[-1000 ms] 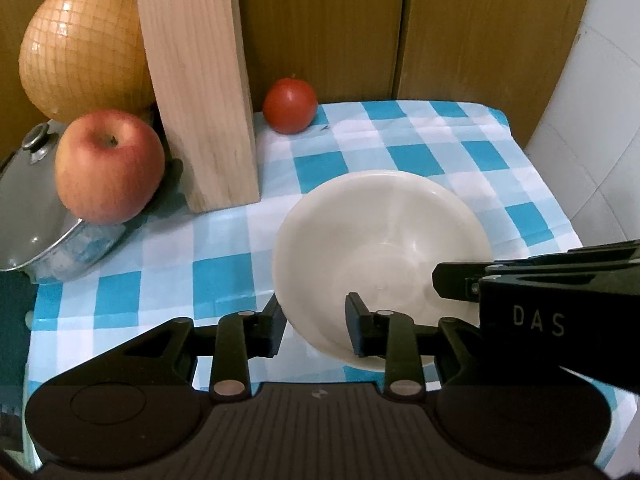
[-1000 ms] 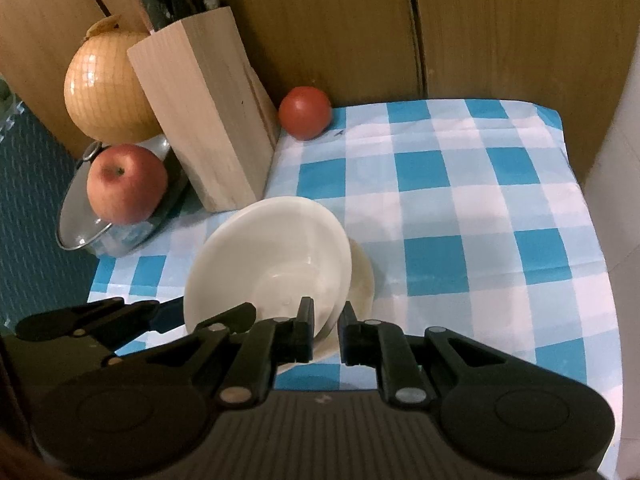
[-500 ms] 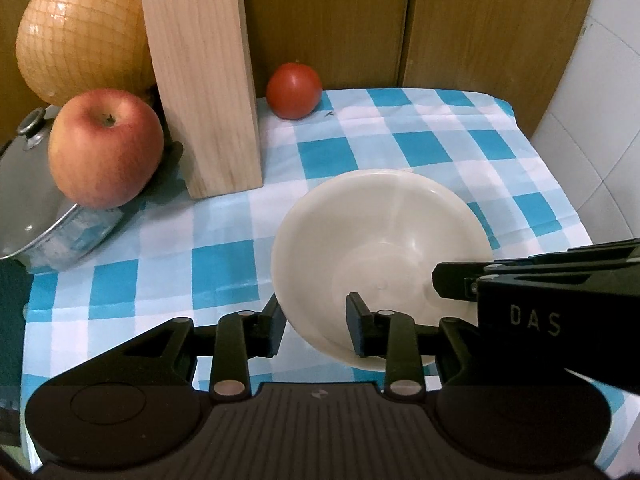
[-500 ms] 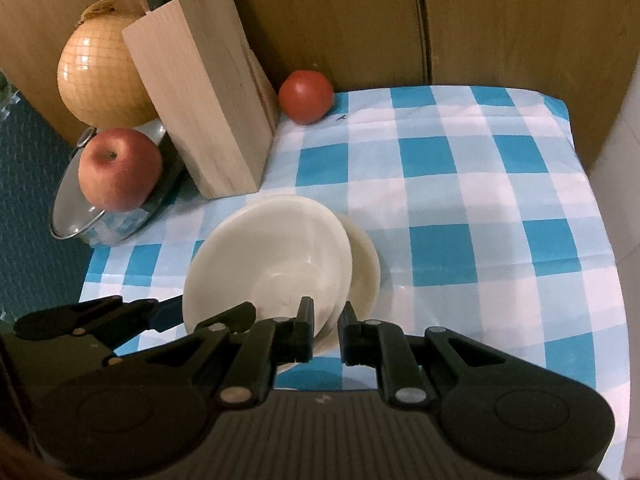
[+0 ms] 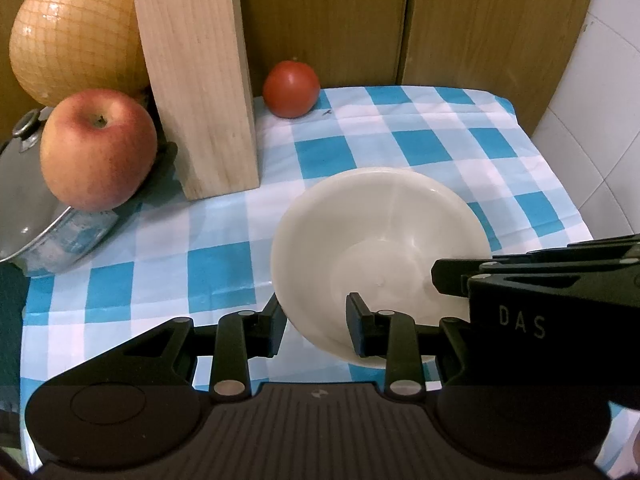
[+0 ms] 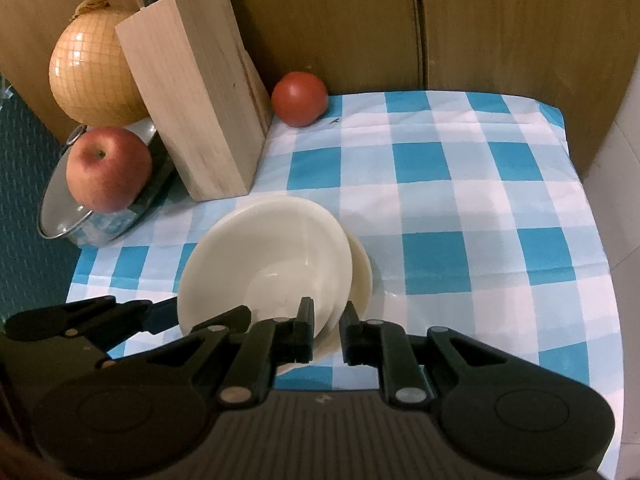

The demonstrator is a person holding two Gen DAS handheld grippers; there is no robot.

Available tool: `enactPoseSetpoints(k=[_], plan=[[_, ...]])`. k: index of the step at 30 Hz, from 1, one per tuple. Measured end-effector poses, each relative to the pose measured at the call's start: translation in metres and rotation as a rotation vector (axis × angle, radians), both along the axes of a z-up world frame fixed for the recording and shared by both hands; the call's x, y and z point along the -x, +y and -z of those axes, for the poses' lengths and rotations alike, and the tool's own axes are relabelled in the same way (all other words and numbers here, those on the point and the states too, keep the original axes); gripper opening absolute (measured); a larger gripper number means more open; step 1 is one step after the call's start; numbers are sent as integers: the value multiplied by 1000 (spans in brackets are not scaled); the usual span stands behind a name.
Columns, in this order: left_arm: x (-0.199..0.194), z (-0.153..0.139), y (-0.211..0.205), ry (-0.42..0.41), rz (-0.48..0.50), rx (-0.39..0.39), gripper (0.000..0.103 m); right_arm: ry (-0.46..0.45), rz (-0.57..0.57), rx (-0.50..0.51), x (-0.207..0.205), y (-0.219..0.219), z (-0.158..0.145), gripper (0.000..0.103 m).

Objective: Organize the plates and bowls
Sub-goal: 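Lift the cream bowl with both grippers and carry it toward the other bowls, then lower the cream bowl into the stacked cream bowls and open both grippers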

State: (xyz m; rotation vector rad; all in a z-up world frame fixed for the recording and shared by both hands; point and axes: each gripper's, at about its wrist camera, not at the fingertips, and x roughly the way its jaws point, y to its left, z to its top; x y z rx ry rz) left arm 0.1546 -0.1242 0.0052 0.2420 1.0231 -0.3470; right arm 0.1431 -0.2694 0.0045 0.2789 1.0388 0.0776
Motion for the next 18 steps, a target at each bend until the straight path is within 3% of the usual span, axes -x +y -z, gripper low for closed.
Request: enactPoseSetpoints(k=[18], plan=[[4, -10, 6, -62, -8, 12, 48, -59, 23, 45, 7, -8, -11, 14]])
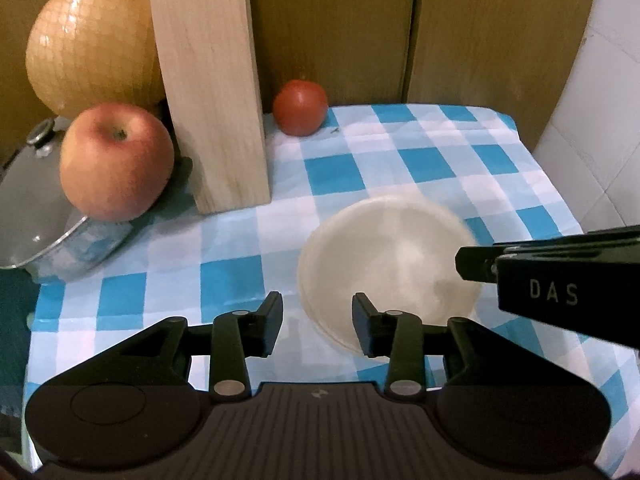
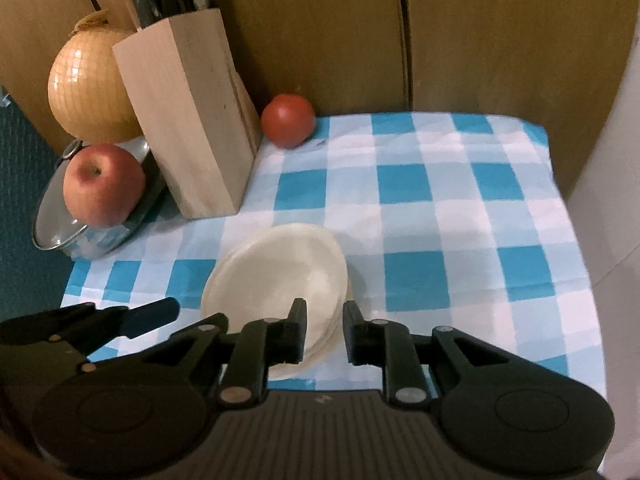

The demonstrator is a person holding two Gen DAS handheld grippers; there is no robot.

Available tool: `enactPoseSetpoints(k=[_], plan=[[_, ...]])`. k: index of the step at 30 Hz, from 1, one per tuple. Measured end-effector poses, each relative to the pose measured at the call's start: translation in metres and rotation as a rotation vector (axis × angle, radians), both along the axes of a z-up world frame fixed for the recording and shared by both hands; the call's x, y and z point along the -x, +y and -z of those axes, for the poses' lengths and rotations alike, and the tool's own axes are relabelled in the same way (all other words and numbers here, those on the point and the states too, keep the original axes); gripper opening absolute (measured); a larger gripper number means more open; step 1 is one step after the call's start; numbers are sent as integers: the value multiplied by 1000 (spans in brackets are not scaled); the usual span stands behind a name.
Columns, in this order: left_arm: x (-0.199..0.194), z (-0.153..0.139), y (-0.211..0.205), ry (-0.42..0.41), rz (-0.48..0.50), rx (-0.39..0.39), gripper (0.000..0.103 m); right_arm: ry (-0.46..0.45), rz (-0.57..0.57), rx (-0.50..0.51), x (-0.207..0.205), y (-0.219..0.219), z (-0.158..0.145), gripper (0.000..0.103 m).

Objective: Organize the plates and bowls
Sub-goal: 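Lower the cream bowl into the stacked cream bowls and open both grippers, then close both grippers on the rim of the stacked cream bowls and lift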

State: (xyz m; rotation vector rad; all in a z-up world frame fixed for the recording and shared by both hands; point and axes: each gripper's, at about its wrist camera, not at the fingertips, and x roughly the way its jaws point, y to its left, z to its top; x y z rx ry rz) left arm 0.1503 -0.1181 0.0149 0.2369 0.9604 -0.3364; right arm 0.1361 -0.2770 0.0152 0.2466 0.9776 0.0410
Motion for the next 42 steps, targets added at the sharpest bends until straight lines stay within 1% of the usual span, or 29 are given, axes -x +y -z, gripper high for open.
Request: enactPoseSetpoints(k=[4, 9, 16, 18, 22, 23, 25, 27, 29, 32, 35, 38, 42], plan=[[3, -5, -2, -27, 11, -2, 52, -16, 1, 10, 2, -1, -2, 14], [5, -7, -4, -51, 21, -20, 52, -14, 9, 1, 1, -5, 2, 14], [8, -8, 0, -68, 20, 0, 54, -17, 10, -29, 1, -9, 6, 14], [12, -9, 1, -96, 27, -7, 55, -18, 11, -30, 2, -9, 7, 14], [25, -15, 0, -217, 46, -68, 63, -46, 10, -11, 6, -9, 5, 14], [26, -15, 0, -237, 50, -75, 64, -53, 9, -7, 7, -9, 4, 14], [30, -17, 1, -260, 56, -73, 69, -65, 3, 0, 8, -8, 3, 15], [31, -17, 3, -251, 60, -47, 69, -71, -2, 1, 7, -7, 3, 15], [32, -16, 3, -249, 60, -37, 69, -75, -8, -7, 7, -8, 4, 16], [32, -13, 4, -247, 54, -29, 71, -73, -9, -20, 6, -10, 8, 21], [31, -9, 6, -233, 51, -10, 72, -66, -12, -33, 4, -12, 13, 21], [29, -3, 5, -201, 54, 9, 73, -65, -7, -53, 1, -14, 18, 21], [25, 9, 3, -174, 57, 8, 74, -30, -1, -90, -6, -17, 32, 22]])
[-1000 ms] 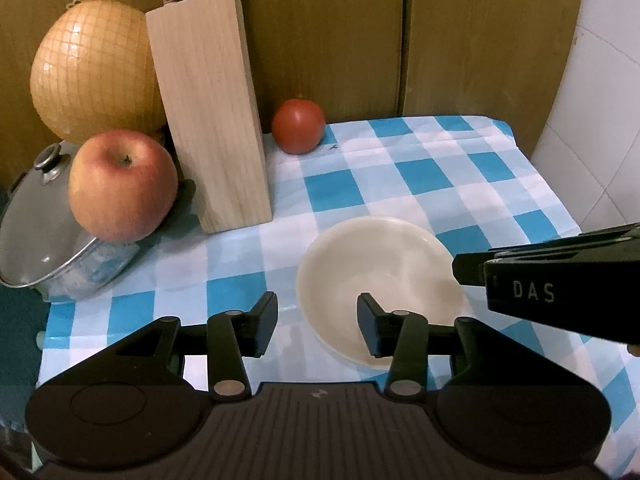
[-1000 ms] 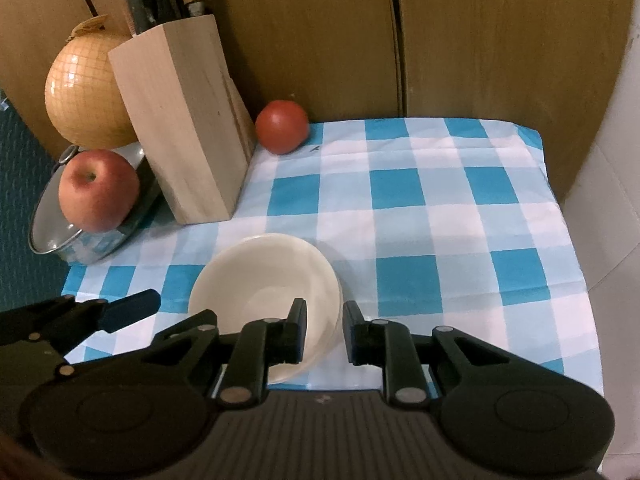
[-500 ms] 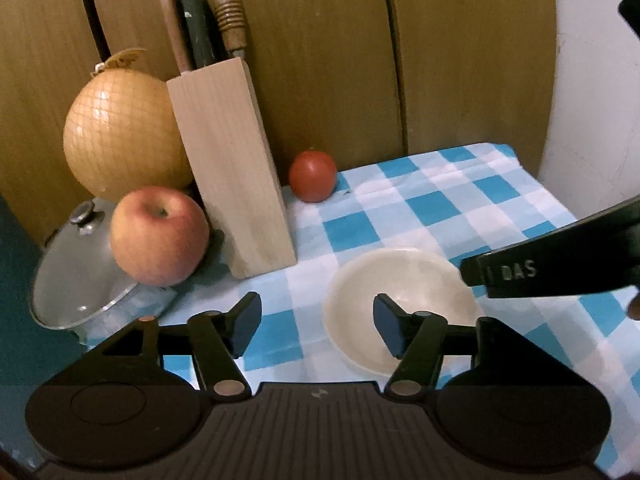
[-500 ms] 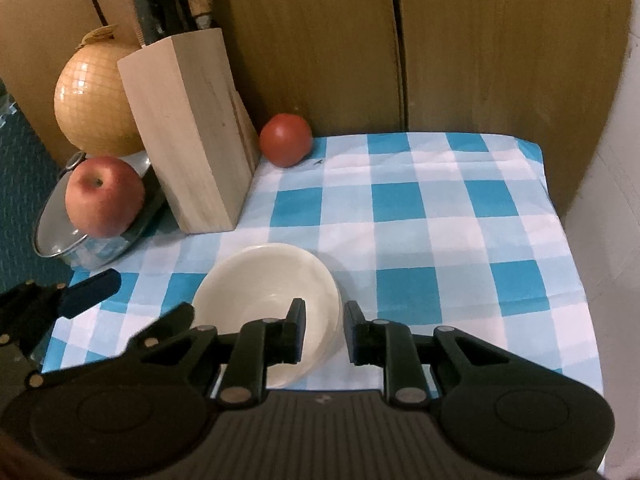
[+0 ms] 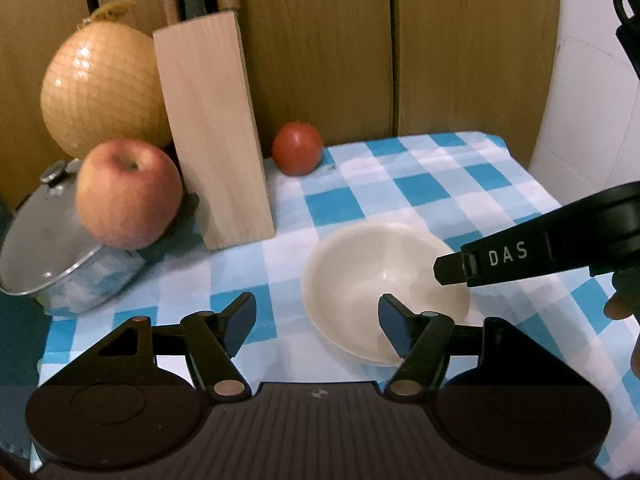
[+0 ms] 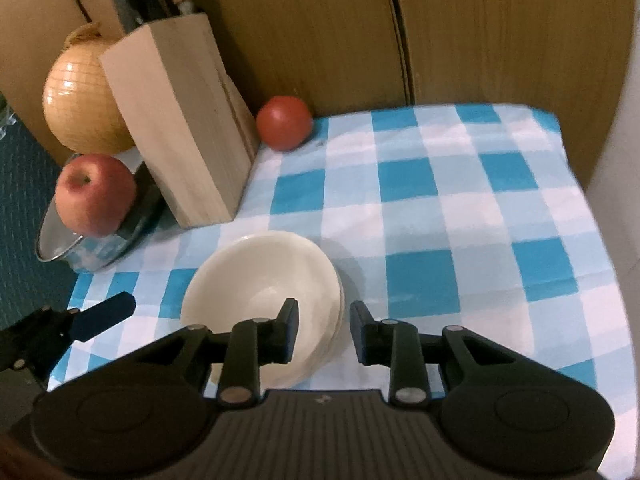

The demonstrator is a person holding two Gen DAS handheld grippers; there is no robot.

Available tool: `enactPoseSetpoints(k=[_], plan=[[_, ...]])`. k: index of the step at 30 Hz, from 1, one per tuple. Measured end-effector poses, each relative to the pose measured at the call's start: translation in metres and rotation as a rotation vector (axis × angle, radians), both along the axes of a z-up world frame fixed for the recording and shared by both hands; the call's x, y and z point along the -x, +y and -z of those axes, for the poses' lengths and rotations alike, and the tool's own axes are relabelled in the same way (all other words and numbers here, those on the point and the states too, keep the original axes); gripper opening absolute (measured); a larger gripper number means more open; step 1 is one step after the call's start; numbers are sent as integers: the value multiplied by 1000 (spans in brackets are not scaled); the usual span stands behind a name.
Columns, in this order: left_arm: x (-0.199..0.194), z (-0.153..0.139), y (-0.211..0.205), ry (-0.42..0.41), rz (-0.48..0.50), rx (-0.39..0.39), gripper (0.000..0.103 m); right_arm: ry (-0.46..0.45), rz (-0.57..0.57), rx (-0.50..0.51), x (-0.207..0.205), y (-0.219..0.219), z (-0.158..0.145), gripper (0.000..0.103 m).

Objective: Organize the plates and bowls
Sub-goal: 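Close both grippers on the rim of the stacked cream bowls and lift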

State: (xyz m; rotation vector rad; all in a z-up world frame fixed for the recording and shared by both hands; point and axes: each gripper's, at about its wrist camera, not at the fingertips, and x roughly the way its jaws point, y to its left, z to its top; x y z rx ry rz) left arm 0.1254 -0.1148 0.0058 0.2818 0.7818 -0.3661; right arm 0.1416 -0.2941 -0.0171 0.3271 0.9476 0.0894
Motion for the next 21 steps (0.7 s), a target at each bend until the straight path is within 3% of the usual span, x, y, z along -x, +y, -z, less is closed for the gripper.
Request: enactPoseSetpoints(k=[5, 8, 10, 11, 13, 21], plan=[[-13, 17, -2, 77, -11, 31, 73, 54, 2, -41, -10, -2, 18, 22], [-22, 25, -2, 120, -20, 45, 58, 78, -3, -85, -16, -4, 27, 22], [-31, 32, 0, 172, -23, 72, 42, 97, -1, -93, -20, -5, 32, 19], [-33, 35, 1, 194, -23, 88, 40, 104, 0, -104, -22, -6, 35, 12], [-39, 39, 4, 229, -23, 123, 33, 123, -9, -143, -25, -8, 39, 10], [-35, 33, 4, 210, -4, 140, 31, 123, -7, -140, -26, -9, 35, 9]])
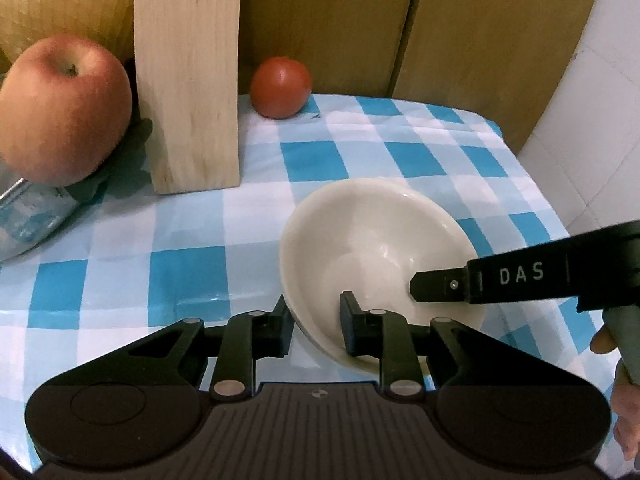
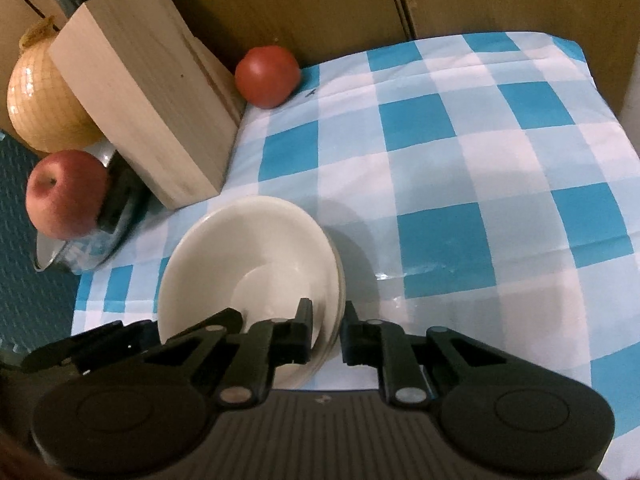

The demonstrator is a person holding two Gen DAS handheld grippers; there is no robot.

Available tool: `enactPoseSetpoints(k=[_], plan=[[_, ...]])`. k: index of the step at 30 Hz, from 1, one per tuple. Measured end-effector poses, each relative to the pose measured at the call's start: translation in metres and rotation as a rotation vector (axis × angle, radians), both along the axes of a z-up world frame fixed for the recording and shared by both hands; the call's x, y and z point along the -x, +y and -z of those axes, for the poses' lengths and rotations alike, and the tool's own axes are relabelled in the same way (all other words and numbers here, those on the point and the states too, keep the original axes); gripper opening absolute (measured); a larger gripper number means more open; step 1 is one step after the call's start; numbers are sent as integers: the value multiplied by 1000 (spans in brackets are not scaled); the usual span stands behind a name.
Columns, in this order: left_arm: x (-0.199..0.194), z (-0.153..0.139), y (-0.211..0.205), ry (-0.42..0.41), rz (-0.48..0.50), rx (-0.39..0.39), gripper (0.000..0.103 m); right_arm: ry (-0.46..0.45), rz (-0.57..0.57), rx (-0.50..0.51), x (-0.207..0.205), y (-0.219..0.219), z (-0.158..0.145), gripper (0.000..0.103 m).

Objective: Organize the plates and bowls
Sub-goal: 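Close both grippers on the rim of the stacked cream bowls and lift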

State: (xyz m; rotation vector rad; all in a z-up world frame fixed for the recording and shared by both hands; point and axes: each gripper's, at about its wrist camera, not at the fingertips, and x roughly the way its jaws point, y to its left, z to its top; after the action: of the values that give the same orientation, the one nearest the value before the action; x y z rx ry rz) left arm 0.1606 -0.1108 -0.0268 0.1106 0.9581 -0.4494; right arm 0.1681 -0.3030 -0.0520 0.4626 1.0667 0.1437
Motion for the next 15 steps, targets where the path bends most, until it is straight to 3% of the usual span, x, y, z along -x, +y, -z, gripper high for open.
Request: enactPoseSetpoints(k=[10, 15], plan=[[44, -49, 18, -41, 29, 60, 33, -65, -41, -1, 43, 8, -51, 9], [81, -58, 30, 5, 78, 73, 34, -52, -101, 14, 85, 16, -69, 10]])
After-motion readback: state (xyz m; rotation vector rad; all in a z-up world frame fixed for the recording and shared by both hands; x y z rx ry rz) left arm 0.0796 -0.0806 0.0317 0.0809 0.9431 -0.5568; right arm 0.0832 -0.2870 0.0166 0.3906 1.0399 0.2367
